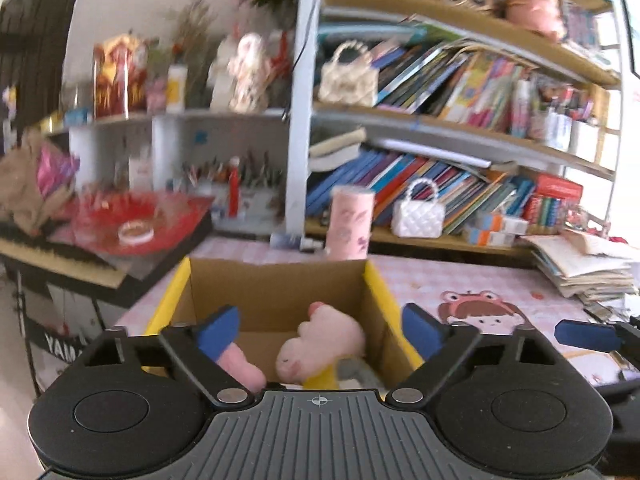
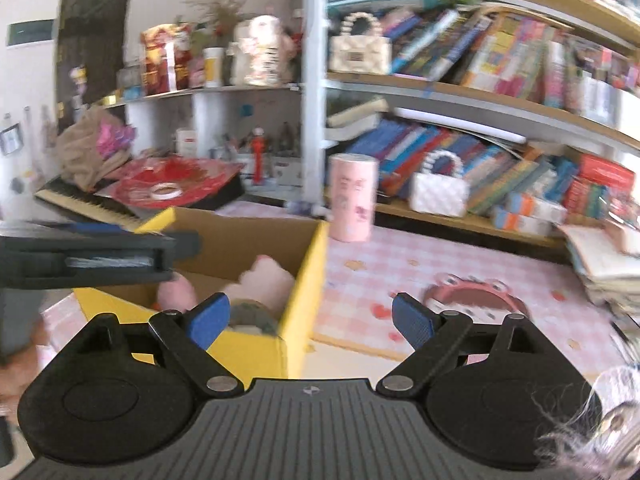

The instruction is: Organize objects

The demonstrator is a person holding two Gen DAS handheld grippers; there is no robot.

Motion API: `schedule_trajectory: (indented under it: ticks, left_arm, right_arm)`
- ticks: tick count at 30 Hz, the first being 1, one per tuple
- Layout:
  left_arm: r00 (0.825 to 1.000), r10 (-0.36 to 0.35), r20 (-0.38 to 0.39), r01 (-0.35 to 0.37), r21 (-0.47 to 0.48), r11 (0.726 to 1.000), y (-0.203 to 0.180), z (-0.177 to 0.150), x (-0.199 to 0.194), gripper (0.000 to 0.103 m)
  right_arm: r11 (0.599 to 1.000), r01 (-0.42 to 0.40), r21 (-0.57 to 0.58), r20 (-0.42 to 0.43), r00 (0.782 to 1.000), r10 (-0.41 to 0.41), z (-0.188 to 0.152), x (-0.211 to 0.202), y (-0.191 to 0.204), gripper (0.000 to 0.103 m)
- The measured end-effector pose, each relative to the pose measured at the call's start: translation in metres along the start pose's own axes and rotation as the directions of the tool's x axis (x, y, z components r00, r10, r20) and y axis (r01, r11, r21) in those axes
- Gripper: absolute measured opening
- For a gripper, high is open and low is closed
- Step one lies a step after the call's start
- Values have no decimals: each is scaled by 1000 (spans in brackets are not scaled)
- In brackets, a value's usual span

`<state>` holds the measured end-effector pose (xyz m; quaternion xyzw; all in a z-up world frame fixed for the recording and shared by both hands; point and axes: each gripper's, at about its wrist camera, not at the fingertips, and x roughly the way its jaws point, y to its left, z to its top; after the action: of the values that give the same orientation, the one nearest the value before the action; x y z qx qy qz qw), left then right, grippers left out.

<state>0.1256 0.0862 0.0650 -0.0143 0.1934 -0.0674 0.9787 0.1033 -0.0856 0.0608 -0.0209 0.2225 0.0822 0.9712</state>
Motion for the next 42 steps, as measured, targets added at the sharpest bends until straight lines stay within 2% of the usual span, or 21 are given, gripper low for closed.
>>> schedule_trajectory:
  ticks: [2, 6, 12, 16, 19, 27, 33, 42]
  left_arm:
    - [1000, 8, -5, -8, 6, 1000, -10, -6, -18, 100]
    - [998, 3, -63, -3, 6, 1000, -24, -26, -38, 101]
    - [982, 87, -167, -83, 35, 996, -34, -60, -54, 101]
    - [973, 65, -221, -49, 74, 996, -40, -79, -62, 101]
    - [969, 58, -240, -34, 105, 994, -44, -82, -64, 101]
    - [958, 93, -270, -54, 148, 987, -54, -92, -69, 101]
    - [947, 115, -299, -71, 152, 986, -53, -98, -69, 101]
    - [942, 126, -312, -83, 147, 986, -49, -101, -71, 101]
  right_arm:
    - [999, 38, 26, -18, 999, -38, -8, -13, -8, 89]
    - [988, 128, 83, -79, 989, -122, -30, -32, -18, 89]
    - [954, 270, 133, -139, 958, -252, -76, -66, -15, 91]
    - [951, 291, 102, -191, 944, -268, -99, -79, -10, 92]
    - [939, 318, 131, -201, 936, -289, -104, -84, -14, 93]
    - [916, 378, 133, -232, 911, -342, -113, -93, -11, 97]
    - [910, 392, 135, -255, 901, -350, -117, -93, -7, 98]
    - [902, 409, 142, -275, 891, -361, -118, -91, -3, 100]
